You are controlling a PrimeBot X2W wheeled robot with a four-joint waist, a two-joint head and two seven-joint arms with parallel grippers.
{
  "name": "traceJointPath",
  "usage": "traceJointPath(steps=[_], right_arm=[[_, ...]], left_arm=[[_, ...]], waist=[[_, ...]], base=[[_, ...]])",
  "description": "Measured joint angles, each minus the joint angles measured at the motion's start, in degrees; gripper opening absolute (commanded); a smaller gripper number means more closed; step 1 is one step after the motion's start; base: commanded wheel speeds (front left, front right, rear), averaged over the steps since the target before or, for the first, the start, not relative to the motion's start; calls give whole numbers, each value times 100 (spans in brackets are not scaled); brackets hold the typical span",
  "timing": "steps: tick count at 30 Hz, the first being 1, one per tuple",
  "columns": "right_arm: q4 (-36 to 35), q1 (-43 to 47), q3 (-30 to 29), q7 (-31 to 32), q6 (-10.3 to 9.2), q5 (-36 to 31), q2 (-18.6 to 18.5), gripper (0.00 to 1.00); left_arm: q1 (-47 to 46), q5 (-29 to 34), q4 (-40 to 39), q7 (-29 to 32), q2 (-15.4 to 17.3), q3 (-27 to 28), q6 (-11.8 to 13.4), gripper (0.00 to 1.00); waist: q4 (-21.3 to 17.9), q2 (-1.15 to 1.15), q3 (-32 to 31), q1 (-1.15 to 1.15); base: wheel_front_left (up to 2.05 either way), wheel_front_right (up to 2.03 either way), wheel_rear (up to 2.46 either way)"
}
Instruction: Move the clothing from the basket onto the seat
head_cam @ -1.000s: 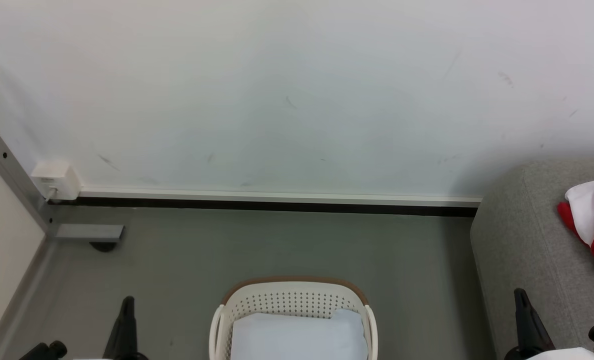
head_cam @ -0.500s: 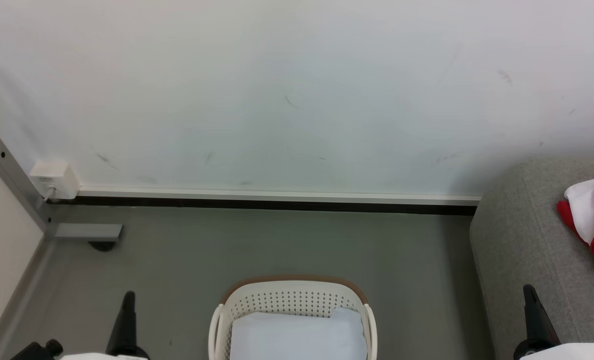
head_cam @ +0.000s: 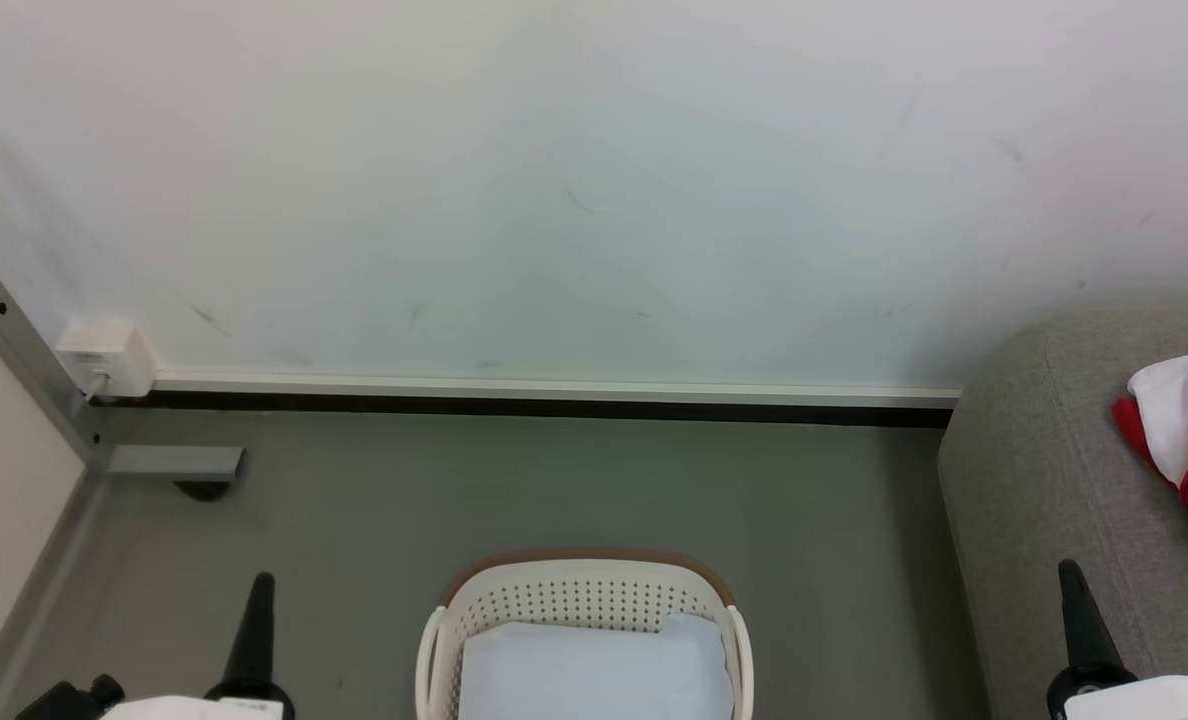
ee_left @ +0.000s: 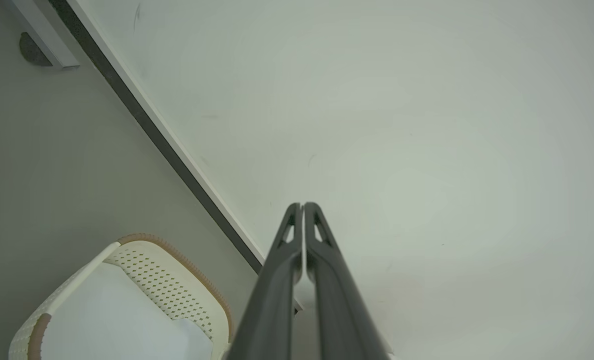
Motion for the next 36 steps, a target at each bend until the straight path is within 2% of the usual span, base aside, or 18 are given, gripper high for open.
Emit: traceJointPath(steps=[36], right_arm=[[-168,-91,-316,504,0,1739,37,0]], left_arm=[[-180,-1801,-13,499,-29,74,-30,0]], waist=[[-34,0,54,0]], base=[[0,0,0]])
